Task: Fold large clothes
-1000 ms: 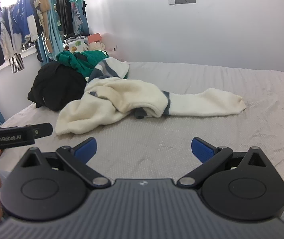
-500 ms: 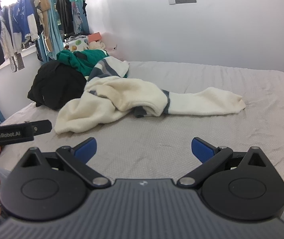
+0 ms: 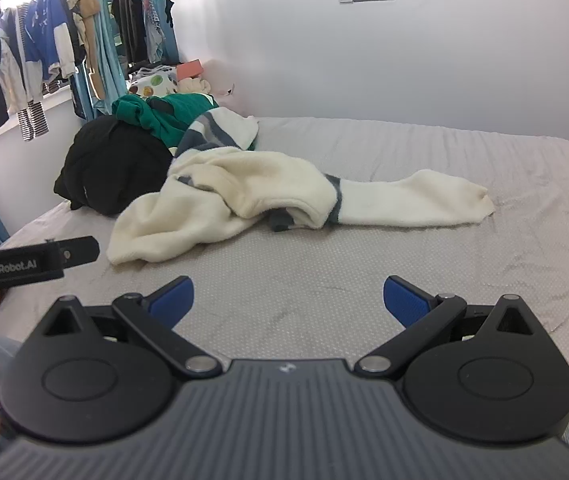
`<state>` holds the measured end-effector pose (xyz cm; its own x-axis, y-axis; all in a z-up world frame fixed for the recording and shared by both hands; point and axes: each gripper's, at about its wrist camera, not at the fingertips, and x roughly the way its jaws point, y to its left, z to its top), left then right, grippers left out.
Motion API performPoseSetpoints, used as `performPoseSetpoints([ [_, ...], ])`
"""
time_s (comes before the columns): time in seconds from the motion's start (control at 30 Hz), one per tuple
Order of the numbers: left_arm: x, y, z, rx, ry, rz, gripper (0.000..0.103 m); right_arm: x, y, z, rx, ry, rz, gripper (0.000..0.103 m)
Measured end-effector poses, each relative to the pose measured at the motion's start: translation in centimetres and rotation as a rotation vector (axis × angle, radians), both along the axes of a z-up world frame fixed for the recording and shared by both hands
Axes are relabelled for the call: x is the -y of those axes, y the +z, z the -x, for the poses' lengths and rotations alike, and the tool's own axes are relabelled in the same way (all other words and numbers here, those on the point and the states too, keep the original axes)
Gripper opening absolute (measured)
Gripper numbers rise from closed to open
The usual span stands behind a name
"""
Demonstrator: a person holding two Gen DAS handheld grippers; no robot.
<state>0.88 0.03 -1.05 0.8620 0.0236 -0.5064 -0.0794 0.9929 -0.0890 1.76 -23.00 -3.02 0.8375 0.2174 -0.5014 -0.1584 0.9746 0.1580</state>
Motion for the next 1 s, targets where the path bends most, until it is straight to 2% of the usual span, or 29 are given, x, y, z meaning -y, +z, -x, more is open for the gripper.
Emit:
performPoseSetpoints([
  [1.0,0.14,-0.26,0.22,-0.006,-0.007,0.008,0.103,0.13,-0.32,0.01,-0.014,-0.003,-0.011,0.103],
])
